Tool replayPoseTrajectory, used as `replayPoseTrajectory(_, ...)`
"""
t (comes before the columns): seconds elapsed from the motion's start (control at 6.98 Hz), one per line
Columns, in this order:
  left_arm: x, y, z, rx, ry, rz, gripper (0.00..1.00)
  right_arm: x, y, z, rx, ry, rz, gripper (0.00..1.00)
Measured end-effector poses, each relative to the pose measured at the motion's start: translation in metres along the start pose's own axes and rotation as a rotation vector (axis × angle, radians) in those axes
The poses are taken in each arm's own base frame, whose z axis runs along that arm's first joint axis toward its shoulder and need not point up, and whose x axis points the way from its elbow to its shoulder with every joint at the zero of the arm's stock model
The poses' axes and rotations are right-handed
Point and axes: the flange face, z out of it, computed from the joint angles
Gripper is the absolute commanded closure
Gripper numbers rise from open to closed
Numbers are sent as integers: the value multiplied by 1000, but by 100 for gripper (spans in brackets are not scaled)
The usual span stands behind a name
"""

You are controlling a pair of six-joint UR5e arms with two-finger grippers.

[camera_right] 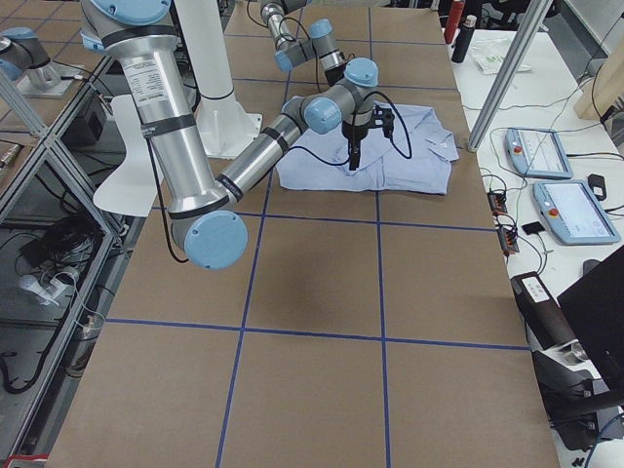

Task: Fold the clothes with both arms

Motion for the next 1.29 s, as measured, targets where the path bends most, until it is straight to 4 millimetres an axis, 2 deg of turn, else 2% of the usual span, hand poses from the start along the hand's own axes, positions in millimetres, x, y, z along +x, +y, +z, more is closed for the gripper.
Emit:
replayPoseTrajectory(0.14,-25,4,-21,-48,-34,-24,0,-2,15,11,2,-31,7,0)
replayPoseTrajectory(0.43,-85,30,-53,-113,-101,-72,0,-12,33,24,-15,-51,10,0)
replayPoseTrajectory(0.72,-126,63,-71,-157,-152,-98,0,-35,57,43,-21,-41,17,0)
replayPoseTrajectory(1.0,-140,78,-80,-174,-168,-110,0,-53,77,61,-31,-29,17,0)
replayPoseTrajectory(1.29,-143,83,-91,-172,-167,-120,0,-73,100,86,-26,-5,13,0)
